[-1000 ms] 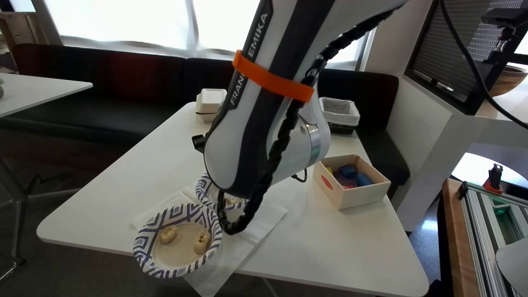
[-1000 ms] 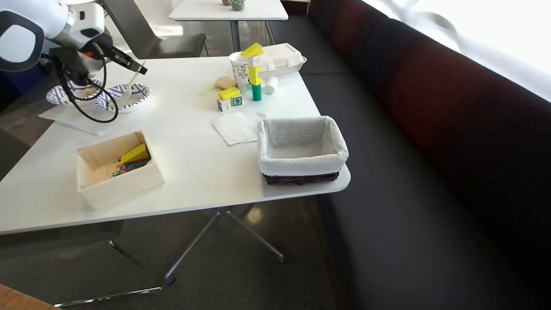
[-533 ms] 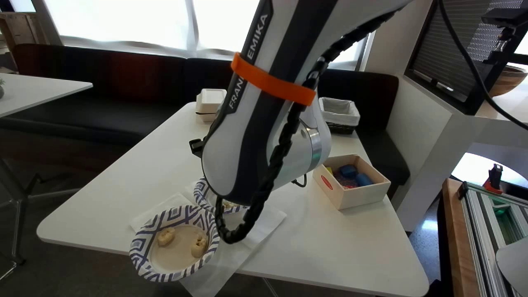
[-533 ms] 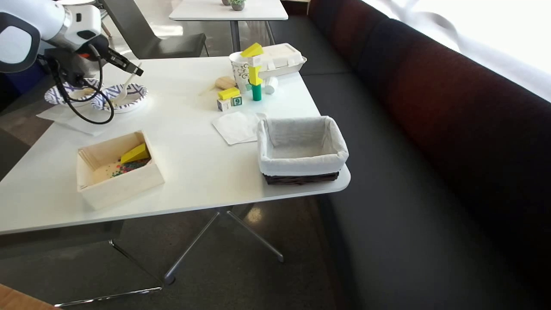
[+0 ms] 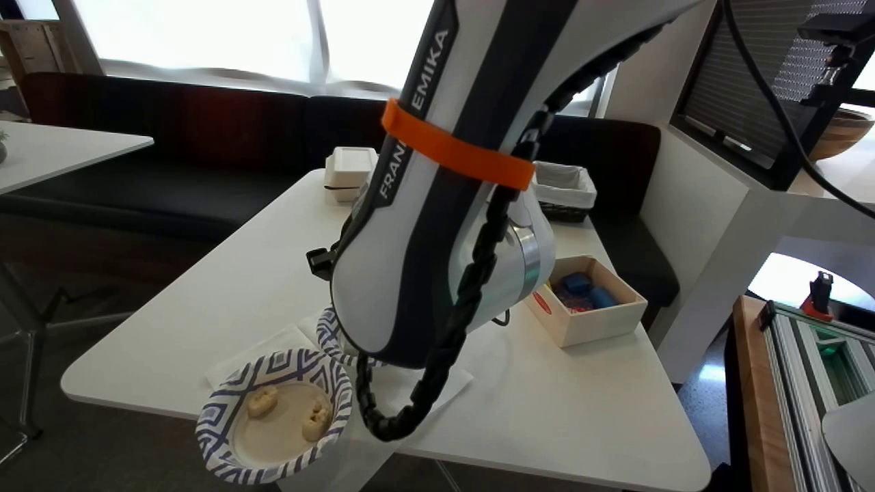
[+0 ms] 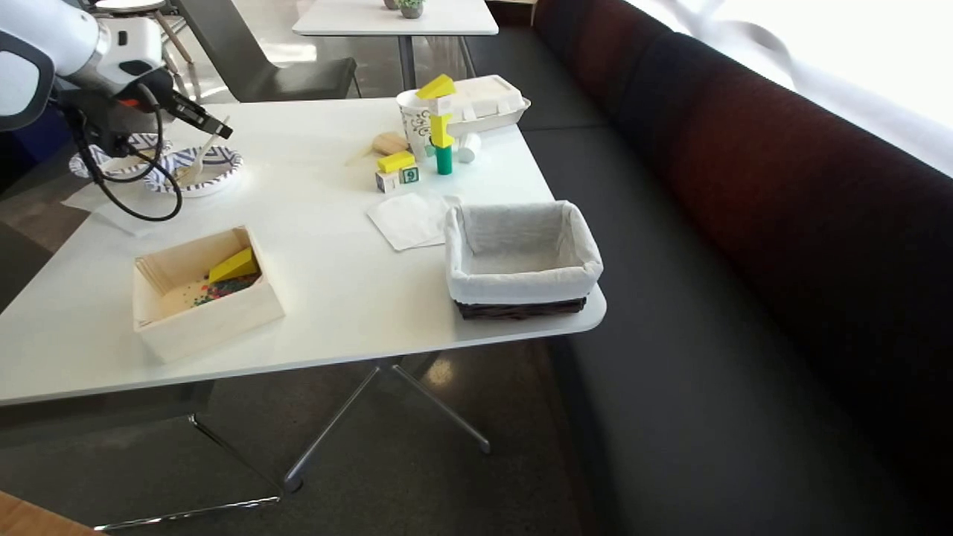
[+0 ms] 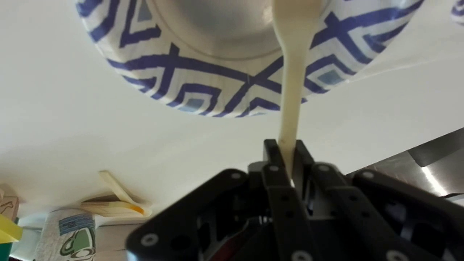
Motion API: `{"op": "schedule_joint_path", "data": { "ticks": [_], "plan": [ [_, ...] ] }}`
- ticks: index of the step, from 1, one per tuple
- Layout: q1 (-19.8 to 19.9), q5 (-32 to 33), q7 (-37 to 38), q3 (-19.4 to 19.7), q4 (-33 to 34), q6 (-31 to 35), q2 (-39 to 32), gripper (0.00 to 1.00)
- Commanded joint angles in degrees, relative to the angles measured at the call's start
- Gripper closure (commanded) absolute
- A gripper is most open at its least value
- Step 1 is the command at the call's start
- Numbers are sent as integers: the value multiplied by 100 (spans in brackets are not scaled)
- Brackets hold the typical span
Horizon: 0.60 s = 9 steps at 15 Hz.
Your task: Use the fork to cut the donut in half
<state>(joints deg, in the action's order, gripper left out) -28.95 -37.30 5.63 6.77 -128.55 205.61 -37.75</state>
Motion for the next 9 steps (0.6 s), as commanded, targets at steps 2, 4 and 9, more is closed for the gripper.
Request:
{"op": "schedule_joint_path", "data": {
  "ticks": [2, 4, 9],
  "plan": [
    [114, 86, 52, -197, -125, -176, 43, 97],
    [285, 171, 62, -344, -139, -186, 69, 97],
    [738, 384, 207, -566, -148, -260, 228, 97]
  ]
}}
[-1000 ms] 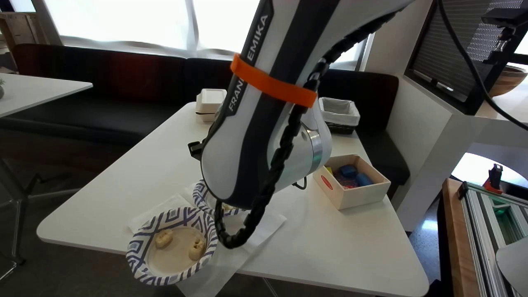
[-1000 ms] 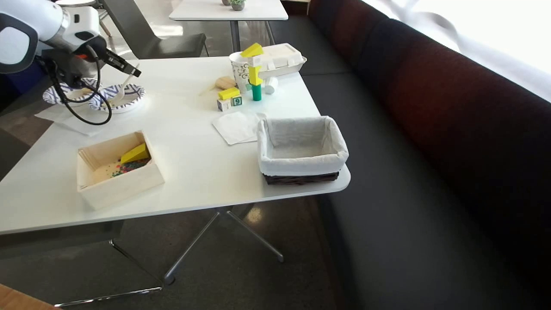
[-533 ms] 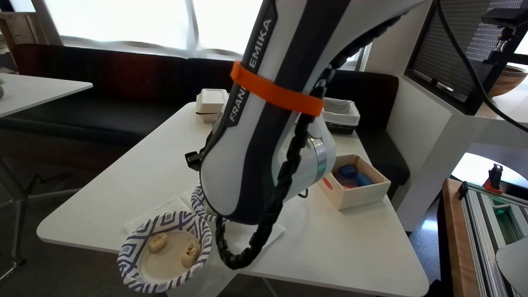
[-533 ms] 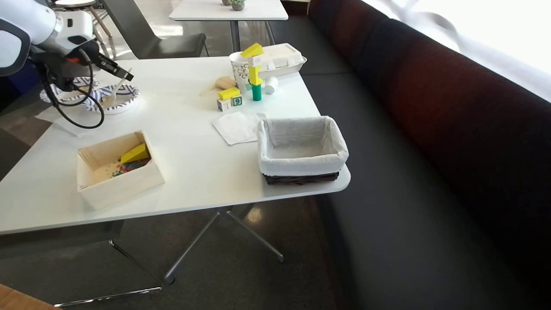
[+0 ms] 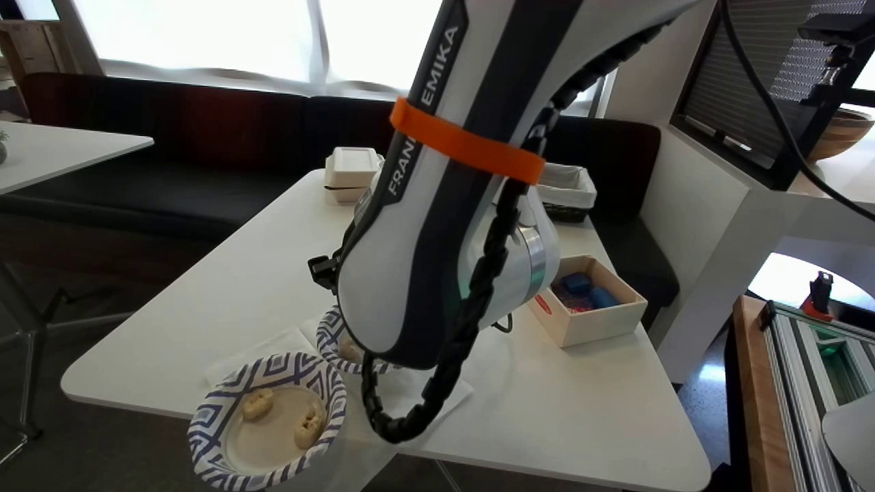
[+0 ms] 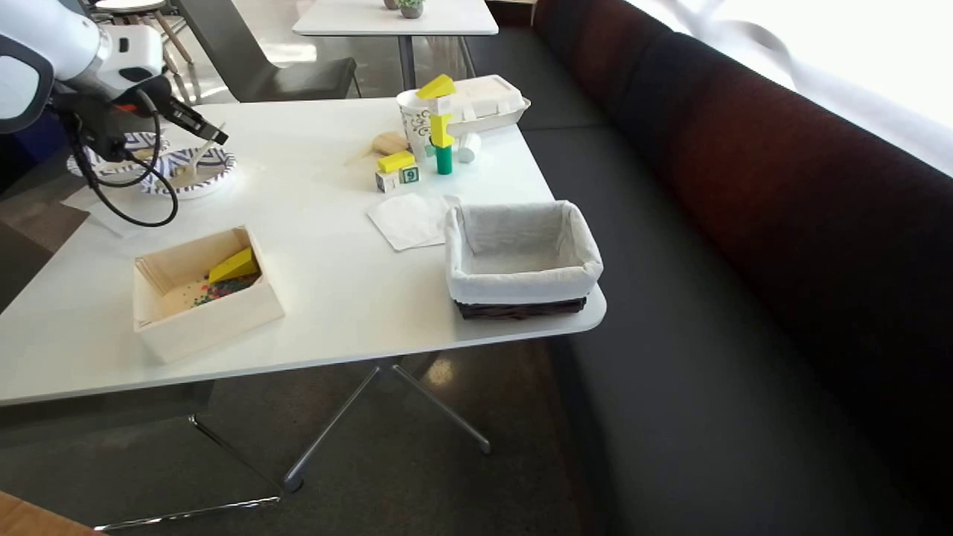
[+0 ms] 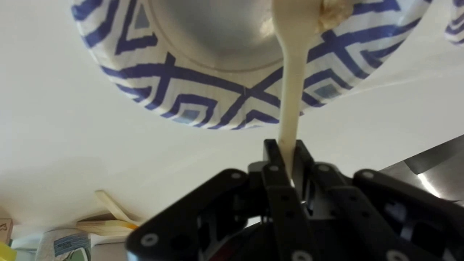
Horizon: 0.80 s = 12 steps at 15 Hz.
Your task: Use the fork to cut the donut in half
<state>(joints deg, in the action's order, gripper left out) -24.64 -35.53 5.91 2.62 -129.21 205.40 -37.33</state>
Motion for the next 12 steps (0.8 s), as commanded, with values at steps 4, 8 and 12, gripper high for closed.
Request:
{"op": "schedule_joint_path", "data": {
  "ticks": [4, 8, 12],
  "plan": [
    [591, 289, 350, -179, -87, -524, 333, 97],
    [650, 262, 496, -101, -73, -610, 410, 97],
    [174, -511, 375, 258, -3, -343, 277, 97]
  ]
}}
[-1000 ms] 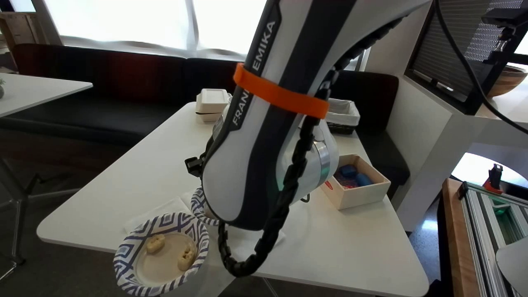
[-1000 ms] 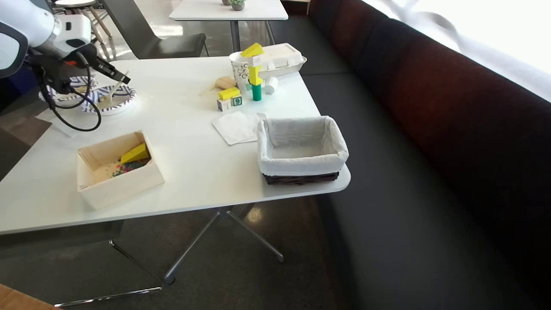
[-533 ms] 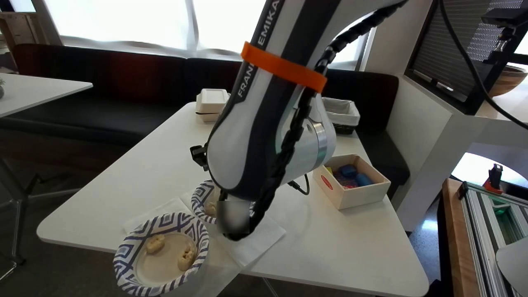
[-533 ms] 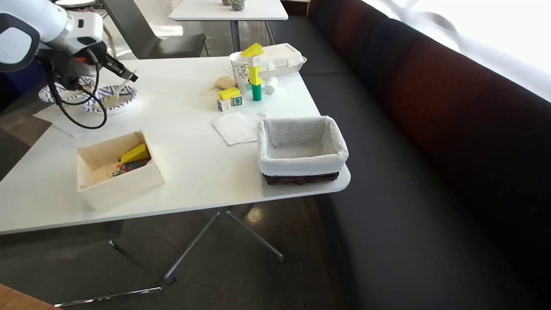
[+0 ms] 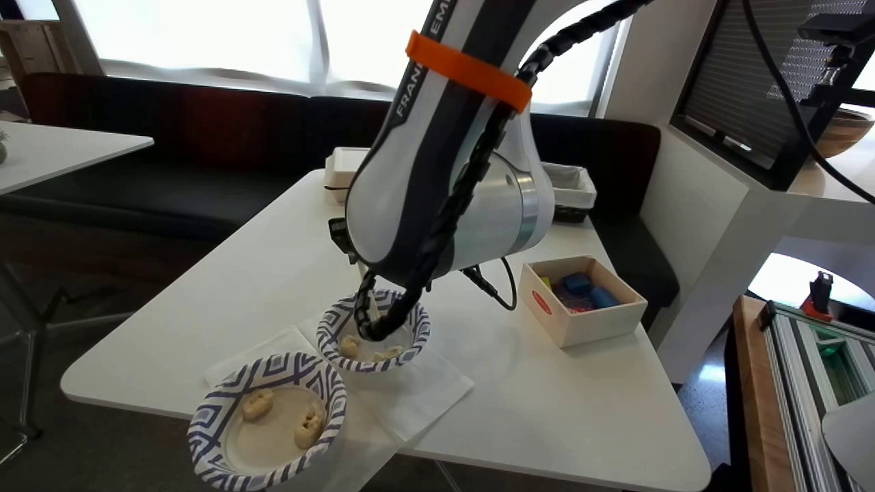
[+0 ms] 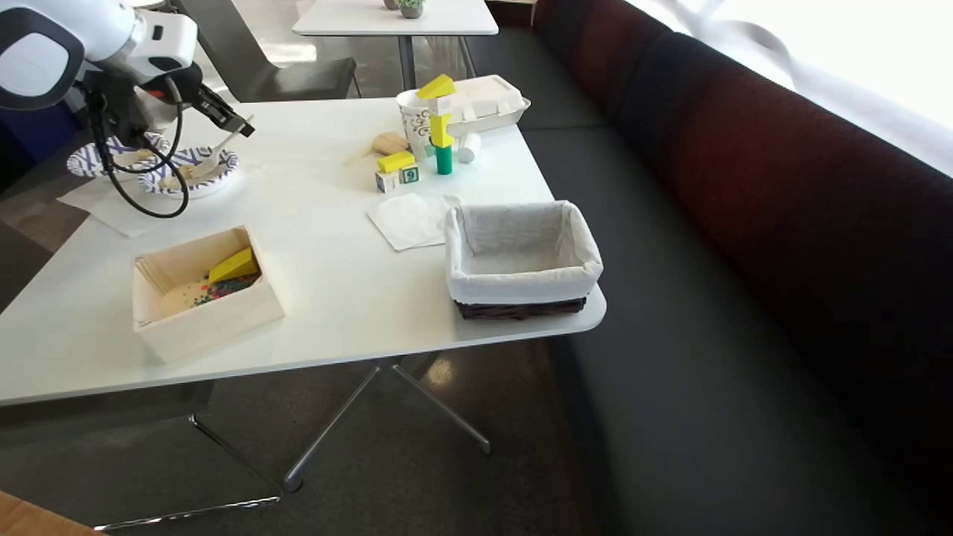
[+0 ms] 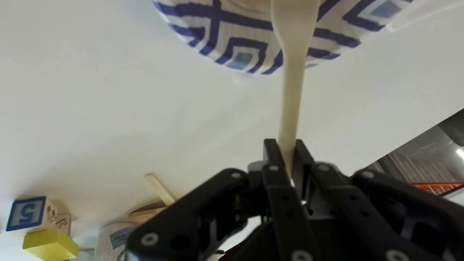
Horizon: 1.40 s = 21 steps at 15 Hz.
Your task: Use the fork to cut the donut in half
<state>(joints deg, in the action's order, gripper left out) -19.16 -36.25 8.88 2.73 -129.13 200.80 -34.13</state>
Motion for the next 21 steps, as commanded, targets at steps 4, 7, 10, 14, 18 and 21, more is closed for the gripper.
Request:
{"op": "schedule_joint_path", "data": {
  "ticks": [4, 7, 10, 14, 18, 21],
  "plan": [
    [-863, -1209, 117, 558, 64, 211, -147, 97],
    [-1092, -1528, 34, 699, 85, 106, -159, 97],
    [-1270, -1788, -17, 833, 67, -208, -105, 63],
    [-1145, -1636, -104, 765, -102, -567, 367, 33],
    [-951, -1370, -399, 695, -344, -998, 1139, 4],
    [-393, -1151, -746, 244, -516, -1847, 1924, 0]
  ]
}}
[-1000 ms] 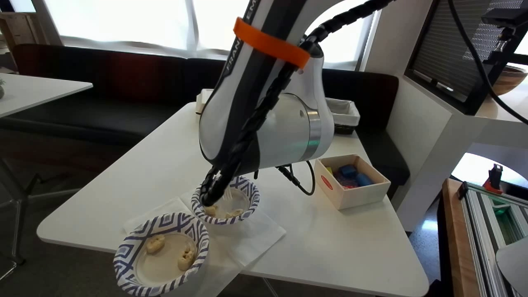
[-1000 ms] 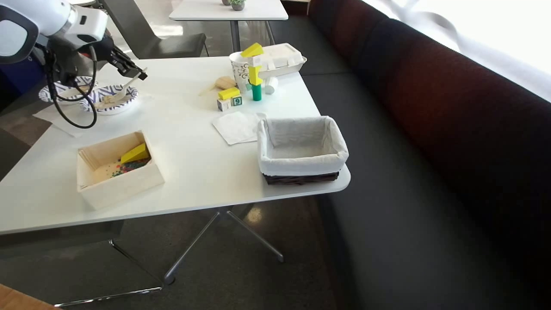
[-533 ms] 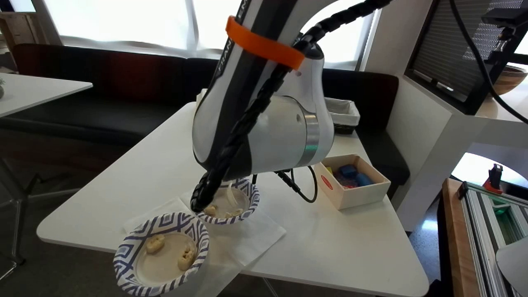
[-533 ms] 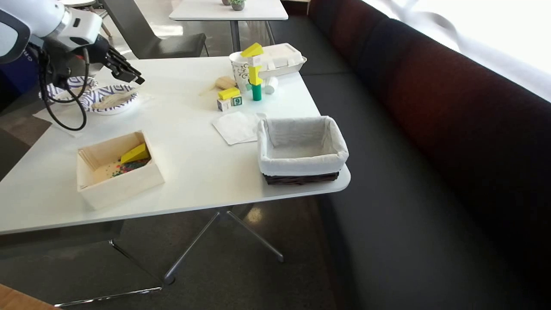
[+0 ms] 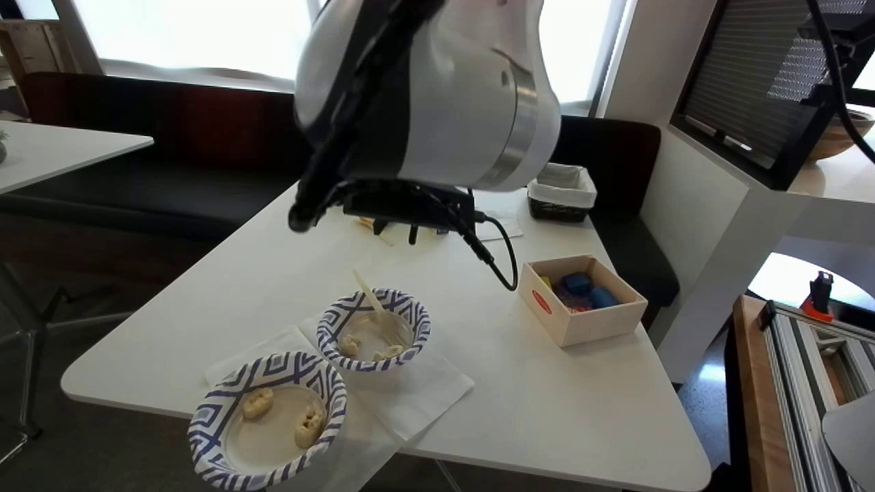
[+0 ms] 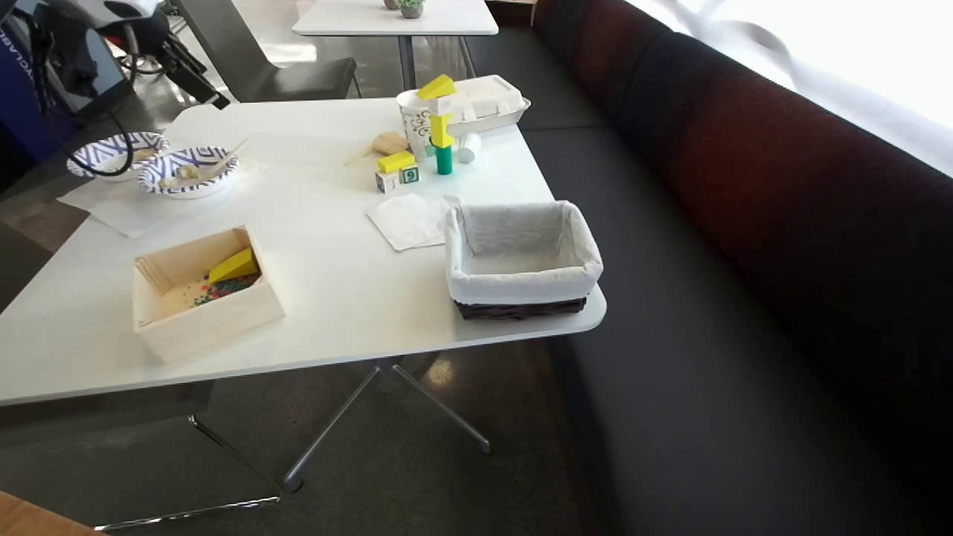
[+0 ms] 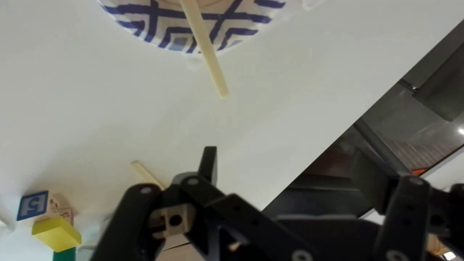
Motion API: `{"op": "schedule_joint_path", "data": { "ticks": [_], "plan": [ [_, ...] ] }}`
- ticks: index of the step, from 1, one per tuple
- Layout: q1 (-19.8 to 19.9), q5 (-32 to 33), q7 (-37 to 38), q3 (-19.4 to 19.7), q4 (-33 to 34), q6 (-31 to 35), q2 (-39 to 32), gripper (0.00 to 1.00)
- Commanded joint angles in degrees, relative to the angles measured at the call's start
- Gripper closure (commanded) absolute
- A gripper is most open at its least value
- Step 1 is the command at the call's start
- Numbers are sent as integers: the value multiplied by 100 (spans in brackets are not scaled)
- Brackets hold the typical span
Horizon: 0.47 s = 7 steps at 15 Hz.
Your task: Use the fork to cut the donut in half
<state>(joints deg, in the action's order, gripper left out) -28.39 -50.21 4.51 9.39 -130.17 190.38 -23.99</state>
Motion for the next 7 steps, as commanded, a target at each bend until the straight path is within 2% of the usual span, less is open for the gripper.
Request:
{"op": "schedule_joint_path", "data": {
  "ticks": [1, 2, 3, 4, 7],
  "plan": [
    [855, 700, 43, -681, -481, -1068, 1150, 0],
    [1156, 72, -647, -1043, -389, -1352, 1320, 0],
    [1018, 836, 254, -856, -223, -792, 788, 0],
    [880, 218, -370, -756, -161, -1087, 977, 0],
    [1107, 175, -531, -956, -272, -1273, 1275, 0]
  ]
}}
